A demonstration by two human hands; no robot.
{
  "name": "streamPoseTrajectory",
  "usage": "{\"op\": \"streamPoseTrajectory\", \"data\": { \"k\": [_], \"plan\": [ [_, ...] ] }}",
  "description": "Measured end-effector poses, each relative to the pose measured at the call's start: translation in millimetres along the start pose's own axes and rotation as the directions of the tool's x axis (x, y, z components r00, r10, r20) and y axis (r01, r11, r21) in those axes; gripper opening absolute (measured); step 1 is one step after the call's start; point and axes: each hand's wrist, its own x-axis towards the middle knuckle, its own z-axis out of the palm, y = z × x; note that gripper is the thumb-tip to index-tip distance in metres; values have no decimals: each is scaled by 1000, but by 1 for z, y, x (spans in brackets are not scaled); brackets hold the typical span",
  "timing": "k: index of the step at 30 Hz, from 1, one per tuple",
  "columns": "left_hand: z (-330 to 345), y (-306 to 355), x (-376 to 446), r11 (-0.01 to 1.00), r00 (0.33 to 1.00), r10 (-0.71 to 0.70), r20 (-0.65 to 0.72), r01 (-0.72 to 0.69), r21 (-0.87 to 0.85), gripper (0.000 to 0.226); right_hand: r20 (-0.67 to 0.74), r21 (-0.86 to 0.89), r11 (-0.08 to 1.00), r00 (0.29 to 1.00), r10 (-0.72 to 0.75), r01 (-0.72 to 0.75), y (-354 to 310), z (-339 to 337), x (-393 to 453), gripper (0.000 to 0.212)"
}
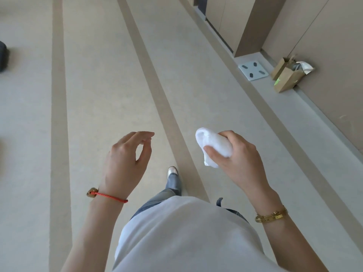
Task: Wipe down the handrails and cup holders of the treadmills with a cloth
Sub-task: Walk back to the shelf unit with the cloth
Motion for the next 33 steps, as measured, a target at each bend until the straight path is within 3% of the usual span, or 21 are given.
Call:
{"op": "streamPoseTrajectory", "data": {
  "k": [17, 33],
  "plan": [
    [62, -95, 376, 998, 992, 47, 115, -52, 42, 20, -19, 16, 998, 998, 63, -63, -25, 65, 367, 37],
    [161, -134, 762, 997, 997, 74, 23, -75, 18, 21, -23, 27, 999, 999, 27, -27, -5, 85, 774, 36]
  ]
}}
